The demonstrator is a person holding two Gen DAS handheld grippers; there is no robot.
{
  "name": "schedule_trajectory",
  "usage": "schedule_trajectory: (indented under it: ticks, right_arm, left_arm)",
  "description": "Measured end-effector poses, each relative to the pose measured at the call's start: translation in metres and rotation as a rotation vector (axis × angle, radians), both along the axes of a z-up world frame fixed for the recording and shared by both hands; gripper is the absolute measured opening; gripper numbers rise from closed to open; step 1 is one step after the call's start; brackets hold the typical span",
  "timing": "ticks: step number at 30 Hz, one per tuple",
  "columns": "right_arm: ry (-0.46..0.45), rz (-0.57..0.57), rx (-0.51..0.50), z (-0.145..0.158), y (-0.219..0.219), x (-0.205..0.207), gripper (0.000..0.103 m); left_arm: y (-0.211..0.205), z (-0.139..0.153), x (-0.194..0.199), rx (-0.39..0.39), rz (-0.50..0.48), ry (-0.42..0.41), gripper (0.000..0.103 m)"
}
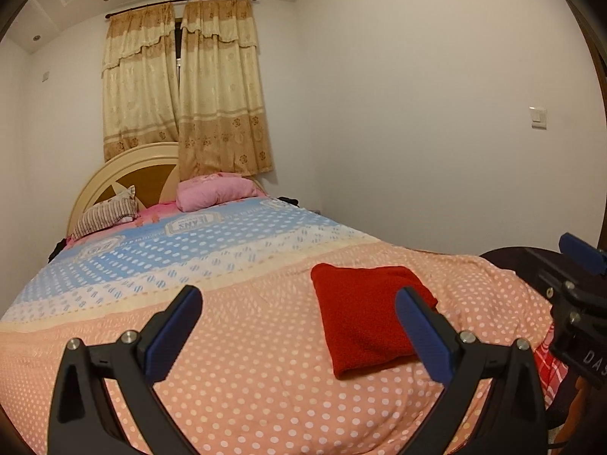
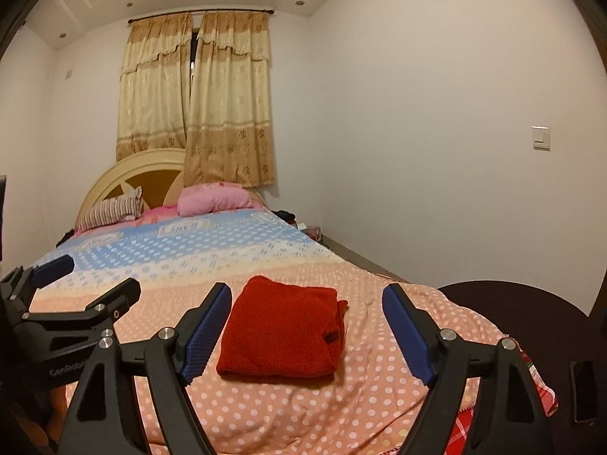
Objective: Fold small clothes
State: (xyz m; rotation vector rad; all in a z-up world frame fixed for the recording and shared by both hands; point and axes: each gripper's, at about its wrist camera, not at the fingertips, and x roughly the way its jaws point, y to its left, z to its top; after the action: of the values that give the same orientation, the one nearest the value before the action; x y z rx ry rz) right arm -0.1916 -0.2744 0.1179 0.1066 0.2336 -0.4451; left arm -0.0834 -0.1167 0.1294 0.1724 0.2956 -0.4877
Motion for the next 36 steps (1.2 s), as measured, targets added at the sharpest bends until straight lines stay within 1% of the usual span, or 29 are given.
schedule_trajectory:
  ticks: [3,8,17,21,36]
  right_arm:
    - [-0.011,-0.005,-0.010,0.003,0.002,-0.003,0.083]
    - [-0.003,-0.010,-0.009,0.002,0.003,-0.003,0.084]
    - [0.011,-0.024,0.020,-0.002,-0.004,0.002,0.084]
    - [0.015,-0.030,0.021,-0.004,-0.006,0.004,0.084]
    - [0.013,-0.047,0.028,-0.008,-0.009,0.003,0.084]
  left_arm:
    - [-0.003,-0.004,0.003,0.012,-0.009,0.025,0.103]
    - [-0.003,-0.005,0.005,0.014,-0.012,0.066,0.103]
    - [-0.002,-0.007,0.005,0.018,0.000,0.061,0.103]
    - [-0.004,-0.007,0.003,0.028,0.002,0.052,0.103]
    - [-0.005,-0.007,0.004,0.033,-0.003,0.062,0.103]
